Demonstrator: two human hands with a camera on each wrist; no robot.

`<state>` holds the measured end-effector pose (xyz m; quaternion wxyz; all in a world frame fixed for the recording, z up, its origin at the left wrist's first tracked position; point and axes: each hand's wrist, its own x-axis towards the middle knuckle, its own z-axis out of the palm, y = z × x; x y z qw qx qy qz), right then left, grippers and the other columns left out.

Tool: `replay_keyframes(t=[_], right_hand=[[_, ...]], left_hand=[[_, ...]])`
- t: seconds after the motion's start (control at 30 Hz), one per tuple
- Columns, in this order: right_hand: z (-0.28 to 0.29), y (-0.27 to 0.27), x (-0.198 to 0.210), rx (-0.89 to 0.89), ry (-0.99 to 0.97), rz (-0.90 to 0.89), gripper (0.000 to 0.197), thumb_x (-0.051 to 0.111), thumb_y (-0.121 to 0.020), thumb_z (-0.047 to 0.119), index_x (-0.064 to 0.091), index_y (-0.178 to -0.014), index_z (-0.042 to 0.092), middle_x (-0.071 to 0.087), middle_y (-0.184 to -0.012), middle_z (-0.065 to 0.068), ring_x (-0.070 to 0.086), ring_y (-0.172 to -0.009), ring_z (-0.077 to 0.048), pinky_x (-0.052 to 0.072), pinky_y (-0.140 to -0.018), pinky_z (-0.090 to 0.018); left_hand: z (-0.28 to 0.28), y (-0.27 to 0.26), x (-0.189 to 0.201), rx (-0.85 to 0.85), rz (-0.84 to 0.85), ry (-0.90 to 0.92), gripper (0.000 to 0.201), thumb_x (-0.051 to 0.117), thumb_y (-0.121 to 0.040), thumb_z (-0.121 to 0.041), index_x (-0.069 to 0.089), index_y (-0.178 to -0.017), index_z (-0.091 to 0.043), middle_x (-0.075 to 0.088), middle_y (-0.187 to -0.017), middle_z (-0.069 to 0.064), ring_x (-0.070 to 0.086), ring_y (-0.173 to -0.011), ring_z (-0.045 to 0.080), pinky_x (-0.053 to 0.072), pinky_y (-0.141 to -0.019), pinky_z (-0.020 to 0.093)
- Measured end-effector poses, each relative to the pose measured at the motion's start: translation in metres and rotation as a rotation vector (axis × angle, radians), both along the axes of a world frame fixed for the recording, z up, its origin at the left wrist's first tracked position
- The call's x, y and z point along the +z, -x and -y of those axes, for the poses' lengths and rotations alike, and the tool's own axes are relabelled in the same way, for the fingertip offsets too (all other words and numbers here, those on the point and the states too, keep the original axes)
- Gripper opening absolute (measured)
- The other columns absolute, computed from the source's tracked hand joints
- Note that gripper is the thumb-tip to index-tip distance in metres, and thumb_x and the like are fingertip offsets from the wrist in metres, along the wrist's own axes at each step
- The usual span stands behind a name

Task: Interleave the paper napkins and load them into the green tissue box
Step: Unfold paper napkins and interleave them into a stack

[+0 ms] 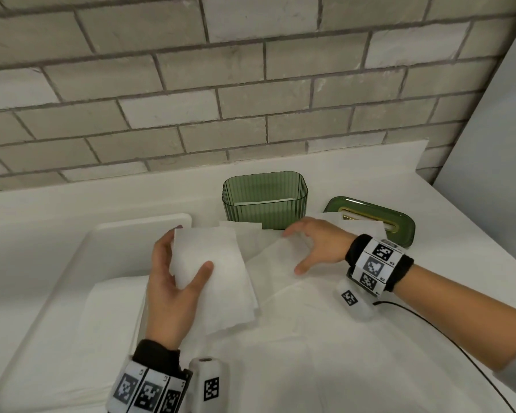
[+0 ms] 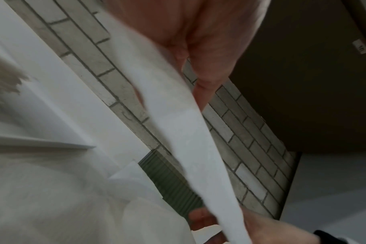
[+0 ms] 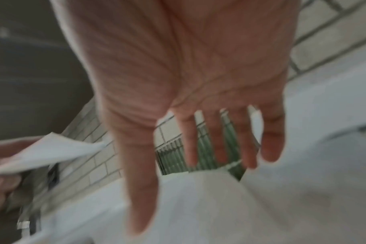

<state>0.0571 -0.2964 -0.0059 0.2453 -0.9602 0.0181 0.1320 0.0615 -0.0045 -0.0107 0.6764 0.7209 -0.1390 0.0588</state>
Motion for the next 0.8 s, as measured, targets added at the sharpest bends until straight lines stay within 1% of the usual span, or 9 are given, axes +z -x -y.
replay_keyframes(t=[0.13,0.2,0.33,0.43,0.53,0.63,0.7,0.73,0.8], right_hand=[[-0.001,-0.008,-0.011,-0.303,-0.249,0.013,0.079,0.088,-0.066,0.023,0.045,-0.132,0.021,0.057,-0.106,-0.004,0.055,-0.089,-0.016,0.046,-0.072,-0.024],[0.000,-0.008,-0.013,-0.346,-0.309,0.068,0.064,0.088,-0.065,0.014,0.054,-0.120,0.020,0.058,-0.084,-0.002,0.055,-0.072,-0.013,0.045,-0.060,-0.023],[0.000,-0.004,0.001,-0.202,-0.421,0.192,0.049,0.083,-0.068,0.004,0.063,-0.109,0.023,0.063,-0.070,0.000,0.053,-0.053,-0.001,0.043,-0.062,-0.019],[-0.001,0.001,0.018,-0.044,-0.477,0.100,0.062,0.081,-0.070,-0.001,0.061,-0.123,0.024,0.069,-0.086,0.001,0.057,-0.054,0.004,0.046,-0.062,-0.014],[-0.006,0.000,0.019,-0.024,-0.503,0.032,0.054,0.084,-0.073,0.017,0.064,-0.121,0.026,0.072,-0.106,-0.005,0.065,-0.073,-0.002,0.054,-0.066,-0.023],[-0.010,-0.005,0.007,-0.083,-0.539,0.091,0.033,0.077,-0.080,0.035,0.070,-0.112,0.030,0.064,-0.087,-0.033,0.053,-0.069,-0.022,0.045,-0.060,-0.024],[-0.011,-0.008,0.003,-0.119,-0.551,0.142,0.026,0.074,-0.084,0.030,0.072,-0.109,0.024,0.047,-0.050,-0.017,0.038,-0.055,-0.019,0.035,-0.060,-0.020],[-0.012,-0.009,0.003,-0.140,-0.542,0.161,0.025,0.073,-0.086,0.023,0.071,-0.110,0.017,0.035,-0.044,-0.001,0.033,-0.048,-0.012,0.032,-0.056,-0.013],[-0.011,-0.012,0.006,-0.162,-0.490,0.180,0.024,0.073,-0.086,0.015,0.069,-0.109,0.010,0.027,-0.044,0.008,0.026,-0.037,-0.003,0.030,-0.049,-0.004]], left_hand=[[0.007,0.007,0.001,-0.059,0.003,0.042,0.084,0.072,-0.085,0.003,0.035,-0.143,-0.045,0.061,-0.130,-0.009,0.064,-0.113,0.010,0.053,-0.090,0.030],[0.008,0.006,0.000,-0.037,0.051,-0.031,0.070,0.071,-0.086,0.001,0.047,-0.138,-0.038,0.059,-0.136,-0.009,0.059,-0.118,0.004,0.050,-0.094,0.025],[0.001,-0.002,-0.004,0.060,0.024,-0.084,0.034,0.072,-0.087,-0.007,0.071,-0.112,-0.030,0.068,-0.123,-0.012,0.058,-0.113,-0.009,0.046,-0.101,0.021],[-0.003,-0.008,-0.005,0.096,-0.011,-0.063,0.035,0.073,-0.087,-0.006,0.073,-0.112,-0.030,0.069,-0.122,-0.010,0.060,-0.114,-0.002,0.046,-0.103,0.027],[0.000,-0.008,-0.005,0.097,-0.019,-0.048,0.037,0.073,-0.086,-0.004,0.073,-0.113,-0.030,0.069,-0.122,-0.007,0.062,-0.115,0.005,0.047,-0.103,0.032],[0.005,-0.004,-0.004,0.088,0.000,-0.047,0.039,0.074,-0.084,-0.003,0.073,-0.110,-0.031,0.070,-0.120,-0.009,0.063,-0.112,0.002,0.048,-0.102,0.030],[0.006,-0.002,-0.004,0.078,0.003,-0.040,0.039,0.075,-0.084,-0.002,0.073,-0.109,-0.032,0.070,-0.120,-0.010,0.063,-0.113,0.004,0.049,-0.100,0.031],[0.005,-0.002,-0.004,0.077,0.006,-0.038,0.040,0.075,-0.084,-0.002,0.073,-0.110,-0.032,0.070,-0.120,-0.010,0.063,-0.113,0.005,0.049,-0.100,0.031],[0.004,-0.001,-0.003,0.085,0.012,-0.035,0.041,0.074,-0.083,-0.001,0.073,-0.111,-0.031,0.070,-0.120,-0.011,0.063,-0.113,0.002,0.049,-0.099,0.025]])
